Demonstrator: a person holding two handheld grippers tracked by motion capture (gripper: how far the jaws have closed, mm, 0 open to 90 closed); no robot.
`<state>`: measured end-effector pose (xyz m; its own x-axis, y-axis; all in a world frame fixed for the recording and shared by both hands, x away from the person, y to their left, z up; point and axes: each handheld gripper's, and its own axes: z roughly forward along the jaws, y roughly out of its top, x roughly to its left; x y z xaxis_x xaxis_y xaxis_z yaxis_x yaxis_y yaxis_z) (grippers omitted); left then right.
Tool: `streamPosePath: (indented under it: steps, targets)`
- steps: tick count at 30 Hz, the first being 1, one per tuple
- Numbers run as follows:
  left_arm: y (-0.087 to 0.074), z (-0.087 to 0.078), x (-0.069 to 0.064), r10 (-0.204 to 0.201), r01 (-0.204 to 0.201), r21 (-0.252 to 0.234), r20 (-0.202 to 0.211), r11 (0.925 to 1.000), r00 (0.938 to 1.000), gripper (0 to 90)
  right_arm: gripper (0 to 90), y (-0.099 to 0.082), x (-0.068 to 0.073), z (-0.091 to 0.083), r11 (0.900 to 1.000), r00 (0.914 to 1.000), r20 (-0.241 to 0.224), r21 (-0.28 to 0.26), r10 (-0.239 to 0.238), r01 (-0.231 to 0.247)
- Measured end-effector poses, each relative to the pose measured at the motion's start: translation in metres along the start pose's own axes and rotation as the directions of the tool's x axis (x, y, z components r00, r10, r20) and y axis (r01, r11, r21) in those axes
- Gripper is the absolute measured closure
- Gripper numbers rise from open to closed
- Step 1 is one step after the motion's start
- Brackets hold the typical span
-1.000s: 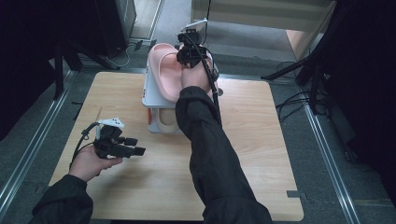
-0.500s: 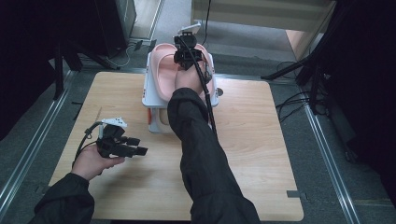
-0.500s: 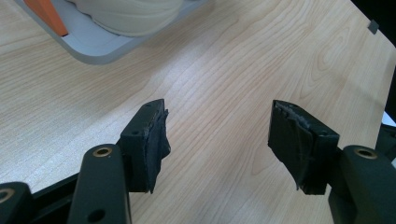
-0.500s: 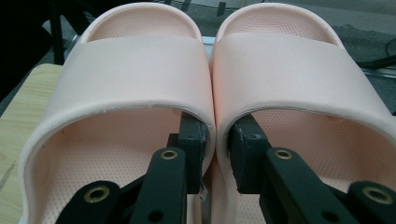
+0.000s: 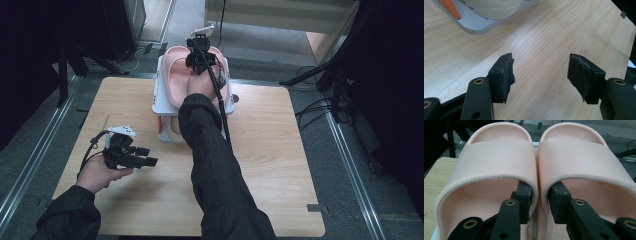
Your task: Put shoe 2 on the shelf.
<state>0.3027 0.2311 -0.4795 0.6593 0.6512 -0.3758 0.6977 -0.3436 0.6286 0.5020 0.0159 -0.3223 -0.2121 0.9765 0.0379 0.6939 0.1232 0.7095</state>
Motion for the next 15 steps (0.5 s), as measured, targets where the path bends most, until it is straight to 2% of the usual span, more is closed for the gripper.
streamPosePath:
  steps: [8,15]
  targets:
    - [-0.0002,-0.0004,0.0005,-0.004,0.004,0.000,-0.003,1.0000,1.0000,36.8,60.1,-0.0039,-0.0012,-0.0020,1.0000,0.9995,-0.030,-0.006,-0.004,0.004]
    - [-0.0003,-0.0001,0.0004,-0.002,0.002,0.003,-0.005,1.0000,1.0000,36.8,58.9,-0.0055,-0.0047,-0.0096,0.9999,0.9983,-0.058,-0.010,-0.001,0.000]
